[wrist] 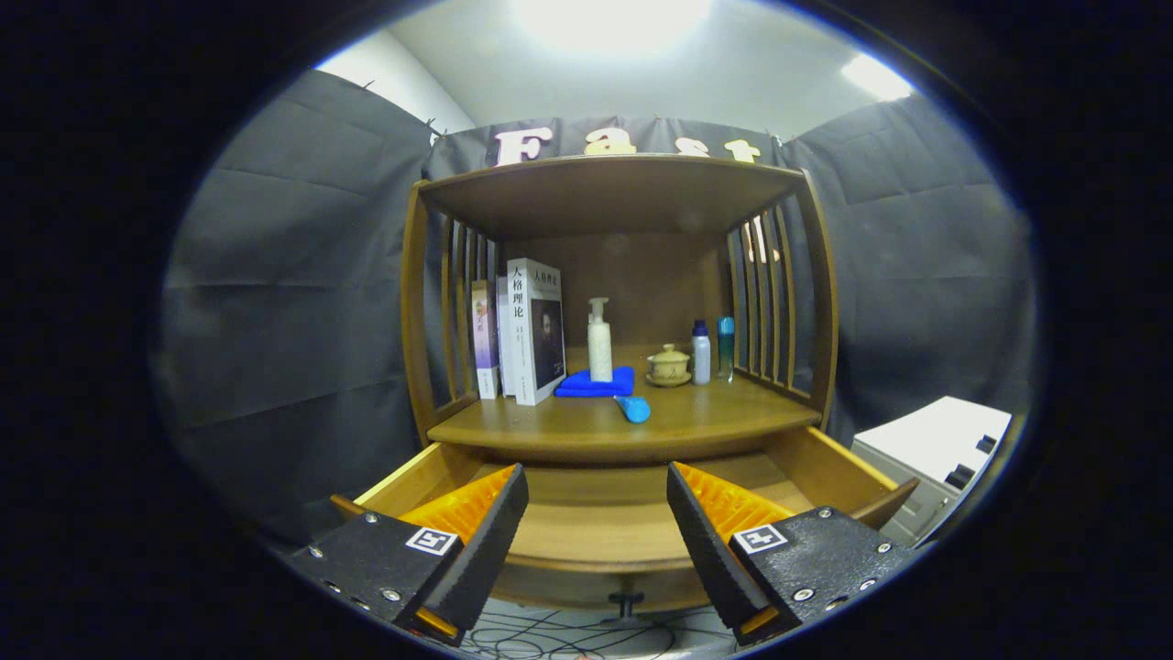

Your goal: Pull open the drawer, take out the items inside it, and place them on the countertop above the cabinet.

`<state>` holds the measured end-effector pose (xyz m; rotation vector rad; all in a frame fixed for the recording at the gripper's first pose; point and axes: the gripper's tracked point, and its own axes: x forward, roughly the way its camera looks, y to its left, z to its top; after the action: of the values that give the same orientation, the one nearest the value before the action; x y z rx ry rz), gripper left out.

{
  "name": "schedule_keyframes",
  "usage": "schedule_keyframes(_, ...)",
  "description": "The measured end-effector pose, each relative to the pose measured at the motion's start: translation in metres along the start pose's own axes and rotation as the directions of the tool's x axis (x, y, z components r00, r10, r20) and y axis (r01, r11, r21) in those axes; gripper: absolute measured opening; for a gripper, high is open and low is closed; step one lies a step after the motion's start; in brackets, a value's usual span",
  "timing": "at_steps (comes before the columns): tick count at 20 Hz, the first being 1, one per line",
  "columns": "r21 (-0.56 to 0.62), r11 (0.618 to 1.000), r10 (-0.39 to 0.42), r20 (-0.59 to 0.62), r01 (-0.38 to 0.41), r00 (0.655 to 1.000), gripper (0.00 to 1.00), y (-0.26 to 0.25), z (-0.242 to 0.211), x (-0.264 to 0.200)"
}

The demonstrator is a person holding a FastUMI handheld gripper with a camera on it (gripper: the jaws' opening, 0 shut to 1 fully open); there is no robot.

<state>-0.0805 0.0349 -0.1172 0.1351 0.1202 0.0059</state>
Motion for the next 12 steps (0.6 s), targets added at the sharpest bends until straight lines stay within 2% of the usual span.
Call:
schedule_keyframes(5,0.000,1.000,-0.026,-0.059,0.027,0.998,0.93,-0.008,-0.051,-0.017)
schedule_keyframes(9,0.007,0.997,-0.079,-0.103,0.080,0.992,0.93,-0.026,-0.085,-0.007)
schedule_keyframes(12,0.016,0.997,-0.076,-0.124,0.078,0.989,0.94,-0.024,-0.097,-0.003)
